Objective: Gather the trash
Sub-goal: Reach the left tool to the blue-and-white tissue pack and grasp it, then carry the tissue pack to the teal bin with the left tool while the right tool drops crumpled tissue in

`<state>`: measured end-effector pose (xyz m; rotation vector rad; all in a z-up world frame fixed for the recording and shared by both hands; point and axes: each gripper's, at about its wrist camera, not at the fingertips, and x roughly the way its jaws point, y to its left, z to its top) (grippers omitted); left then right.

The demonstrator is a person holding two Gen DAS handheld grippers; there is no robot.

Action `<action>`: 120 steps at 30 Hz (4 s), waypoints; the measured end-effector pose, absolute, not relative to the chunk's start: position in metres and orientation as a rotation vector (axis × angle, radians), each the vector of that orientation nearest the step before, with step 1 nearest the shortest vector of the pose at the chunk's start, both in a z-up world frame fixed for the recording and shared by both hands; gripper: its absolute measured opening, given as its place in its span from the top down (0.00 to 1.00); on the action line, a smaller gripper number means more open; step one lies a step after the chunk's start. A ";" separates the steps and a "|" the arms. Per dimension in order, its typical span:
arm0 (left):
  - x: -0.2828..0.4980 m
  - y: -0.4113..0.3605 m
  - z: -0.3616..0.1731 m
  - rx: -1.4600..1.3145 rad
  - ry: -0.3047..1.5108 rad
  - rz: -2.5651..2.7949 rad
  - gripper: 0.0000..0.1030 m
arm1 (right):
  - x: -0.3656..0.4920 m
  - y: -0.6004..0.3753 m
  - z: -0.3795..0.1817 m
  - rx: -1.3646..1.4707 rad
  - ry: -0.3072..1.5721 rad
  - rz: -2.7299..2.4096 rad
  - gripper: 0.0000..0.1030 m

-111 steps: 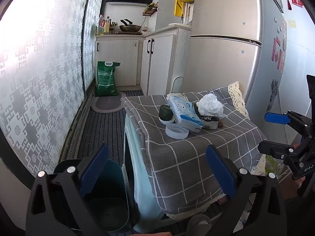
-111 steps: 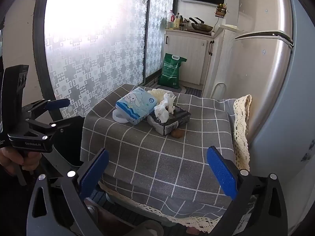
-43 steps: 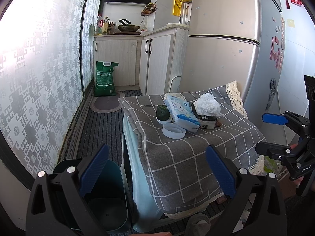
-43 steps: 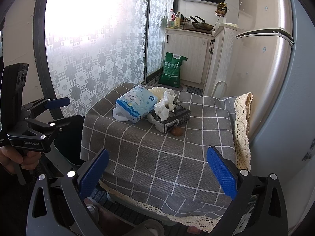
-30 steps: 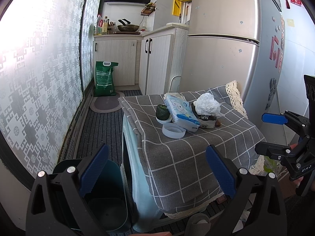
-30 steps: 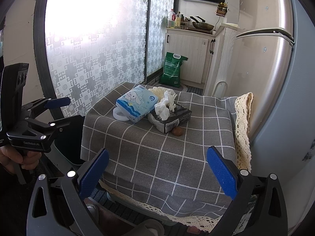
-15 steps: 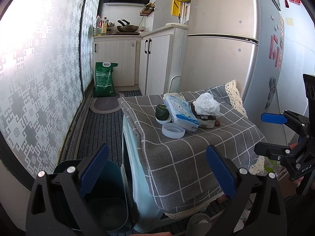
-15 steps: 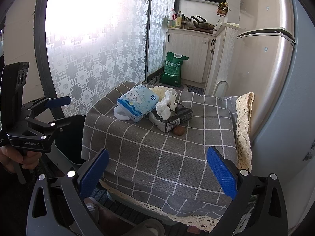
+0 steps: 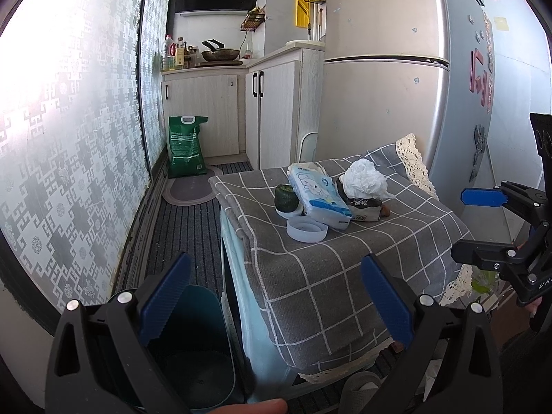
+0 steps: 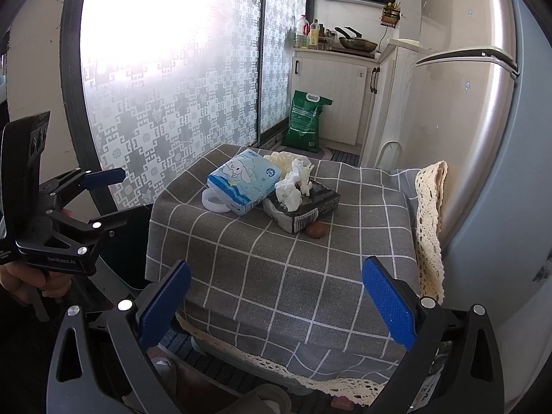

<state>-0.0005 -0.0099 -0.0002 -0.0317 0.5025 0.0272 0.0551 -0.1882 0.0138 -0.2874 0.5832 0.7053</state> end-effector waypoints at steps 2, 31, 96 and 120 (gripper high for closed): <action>0.000 -0.011 0.000 -0.032 0.503 0.008 0.03 | 0.056 -0.190 0.014 -0.277 0.586 0.710 0.03; 0.095 -0.006 0.002 -0.261 0.678 -0.093 0.52 | 0.096 -0.202 0.026 -0.164 0.619 0.782 0.51; -0.015 0.166 -0.043 -0.287 0.642 0.115 0.90 | 0.077 0.031 0.035 -0.348 0.633 0.927 0.88; -0.021 0.191 -0.111 -0.263 0.903 0.135 0.72 | 0.062 0.120 -0.067 -0.594 0.970 0.960 0.88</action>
